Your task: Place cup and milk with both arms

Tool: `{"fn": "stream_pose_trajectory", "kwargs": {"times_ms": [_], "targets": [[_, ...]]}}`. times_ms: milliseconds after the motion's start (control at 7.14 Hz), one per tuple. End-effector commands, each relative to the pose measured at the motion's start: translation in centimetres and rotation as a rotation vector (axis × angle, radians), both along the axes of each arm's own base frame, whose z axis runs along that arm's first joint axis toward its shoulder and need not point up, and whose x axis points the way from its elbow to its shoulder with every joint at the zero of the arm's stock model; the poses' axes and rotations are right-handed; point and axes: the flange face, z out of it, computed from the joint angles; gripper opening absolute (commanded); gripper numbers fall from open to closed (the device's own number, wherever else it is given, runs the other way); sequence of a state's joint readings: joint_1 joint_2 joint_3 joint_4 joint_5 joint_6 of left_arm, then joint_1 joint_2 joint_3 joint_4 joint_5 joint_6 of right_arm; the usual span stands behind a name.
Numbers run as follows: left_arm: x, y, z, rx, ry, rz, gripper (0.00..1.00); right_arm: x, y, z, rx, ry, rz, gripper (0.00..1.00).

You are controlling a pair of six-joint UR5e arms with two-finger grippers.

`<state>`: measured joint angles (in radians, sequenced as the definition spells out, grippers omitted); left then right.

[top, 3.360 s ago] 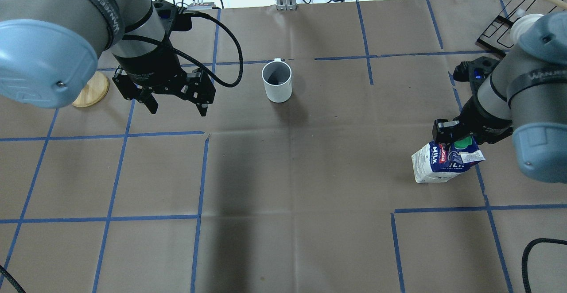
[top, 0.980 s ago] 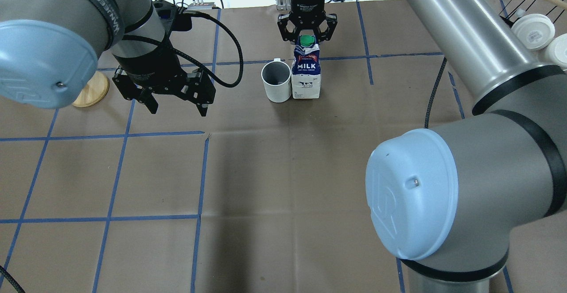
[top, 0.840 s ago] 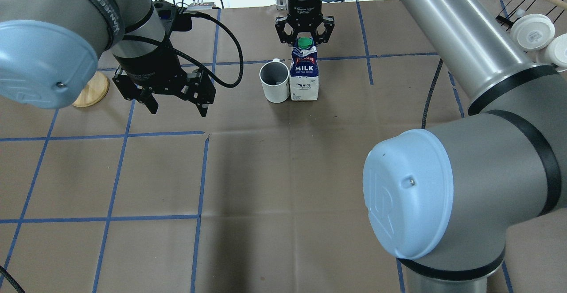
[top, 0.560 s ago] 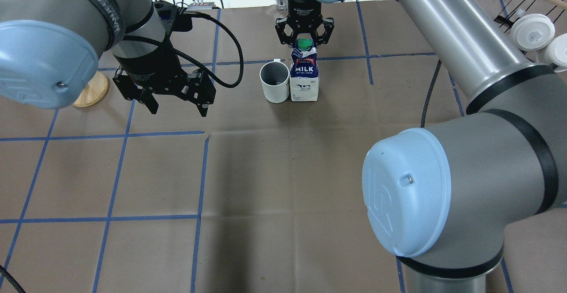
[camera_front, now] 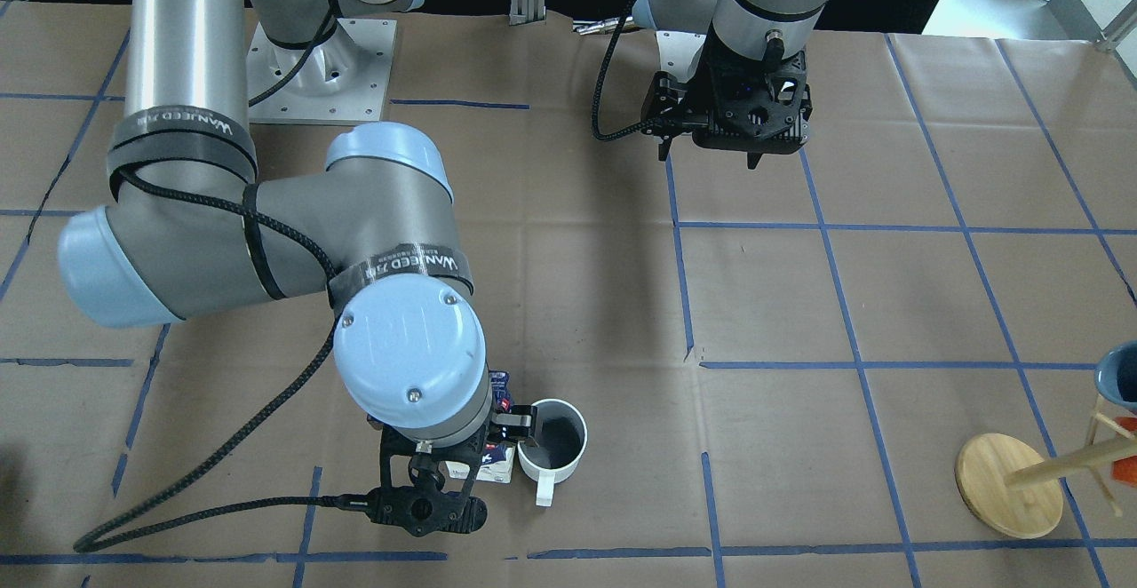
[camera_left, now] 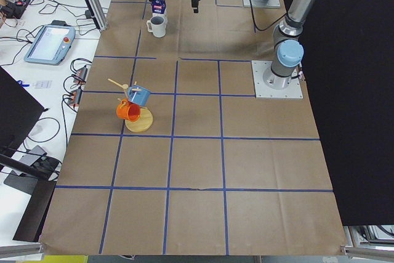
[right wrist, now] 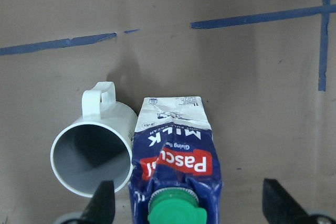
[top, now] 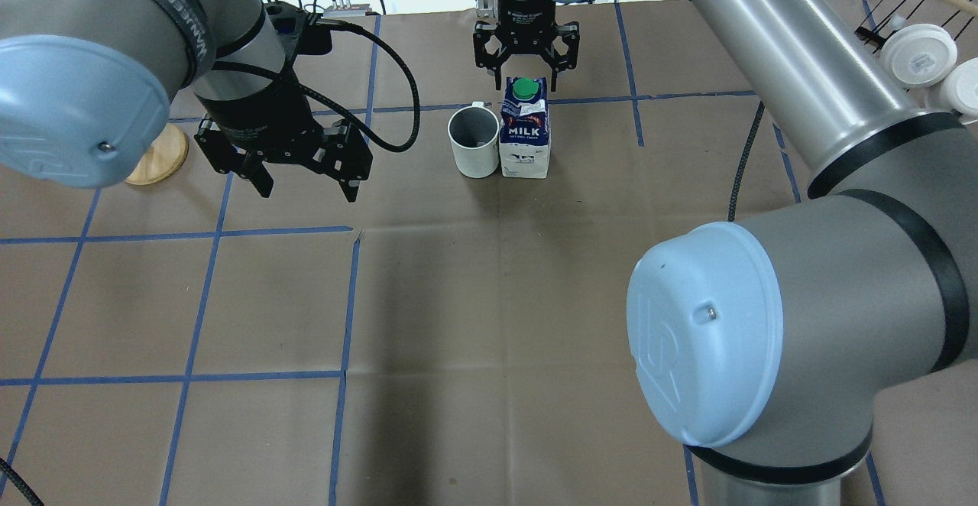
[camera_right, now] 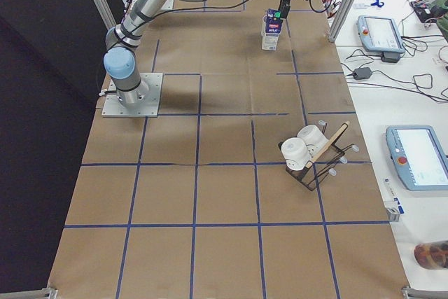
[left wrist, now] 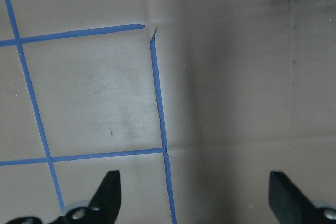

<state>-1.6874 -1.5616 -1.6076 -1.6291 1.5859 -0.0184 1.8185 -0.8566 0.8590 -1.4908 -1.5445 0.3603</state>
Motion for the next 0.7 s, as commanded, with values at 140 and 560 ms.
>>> {"fn": "stream_pose_trajectory", "kwargs": {"times_ms": [140,560], "targets": [[0.0,0.0,0.1,-0.001,0.001,0.000,1.00,-5.8,3.2,5.7,0.037,-0.008,0.168,0.99],[0.0,0.1,0.2,-0.004,0.002,0.000,1.00,-14.6,11.6,9.3,0.050,-0.029,0.137,1.00]]}}
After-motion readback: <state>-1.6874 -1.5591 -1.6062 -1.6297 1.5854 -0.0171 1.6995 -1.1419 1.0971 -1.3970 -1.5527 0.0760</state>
